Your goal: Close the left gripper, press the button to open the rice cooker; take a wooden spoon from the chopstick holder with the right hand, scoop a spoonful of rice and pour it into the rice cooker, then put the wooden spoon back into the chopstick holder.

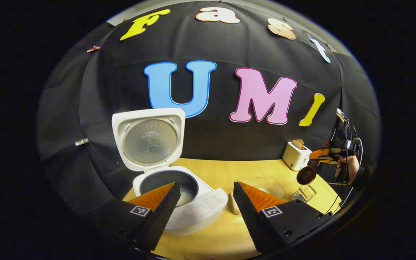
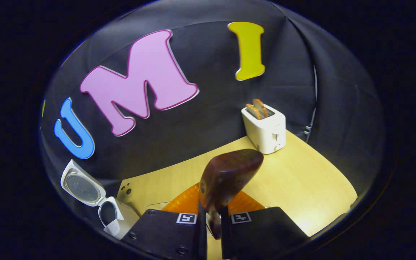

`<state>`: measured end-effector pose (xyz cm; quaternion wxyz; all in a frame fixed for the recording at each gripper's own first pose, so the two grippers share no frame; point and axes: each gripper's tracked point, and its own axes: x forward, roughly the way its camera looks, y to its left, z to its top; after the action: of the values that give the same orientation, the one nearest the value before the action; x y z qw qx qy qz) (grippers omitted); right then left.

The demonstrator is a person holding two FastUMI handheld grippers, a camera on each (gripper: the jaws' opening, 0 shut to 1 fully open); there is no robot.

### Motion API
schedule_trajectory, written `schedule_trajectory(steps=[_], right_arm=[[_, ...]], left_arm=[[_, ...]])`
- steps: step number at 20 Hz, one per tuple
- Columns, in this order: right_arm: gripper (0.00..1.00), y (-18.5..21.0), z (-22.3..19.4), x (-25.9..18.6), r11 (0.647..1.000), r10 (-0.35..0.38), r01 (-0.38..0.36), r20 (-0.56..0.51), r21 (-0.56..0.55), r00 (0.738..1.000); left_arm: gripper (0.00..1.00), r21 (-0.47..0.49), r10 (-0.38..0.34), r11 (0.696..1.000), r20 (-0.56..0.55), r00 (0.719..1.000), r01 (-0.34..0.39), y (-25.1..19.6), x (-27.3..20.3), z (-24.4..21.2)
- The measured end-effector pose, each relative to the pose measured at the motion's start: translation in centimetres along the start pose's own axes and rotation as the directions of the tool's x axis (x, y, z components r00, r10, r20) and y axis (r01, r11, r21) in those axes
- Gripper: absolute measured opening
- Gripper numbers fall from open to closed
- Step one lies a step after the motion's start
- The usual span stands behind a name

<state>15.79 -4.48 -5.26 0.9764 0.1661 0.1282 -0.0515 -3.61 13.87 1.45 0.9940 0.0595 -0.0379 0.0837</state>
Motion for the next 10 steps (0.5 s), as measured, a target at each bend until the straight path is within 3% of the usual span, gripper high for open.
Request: schedule_trajectory(steps=[5, 10], right_arm=[[0.19, 6.0, -3.5, 2.4, 0.997, 0.051, -0.054, -0.046, -0.050, 0.998], [0.20, 8.7, -8.3, 5.9, 0.994, 0.054, -0.062, -0.087, -0.092, 0.995]], left_arm=[[0.96, -0.024, -0.008, 1.000, -0.003, 1.000, 0.008, 2.2, -0.4, 0.0], [0.96, -0.051, 0.023, 0.998, -0.026, 0.999, -0.025, 5.0, -0.4, -1.1]])
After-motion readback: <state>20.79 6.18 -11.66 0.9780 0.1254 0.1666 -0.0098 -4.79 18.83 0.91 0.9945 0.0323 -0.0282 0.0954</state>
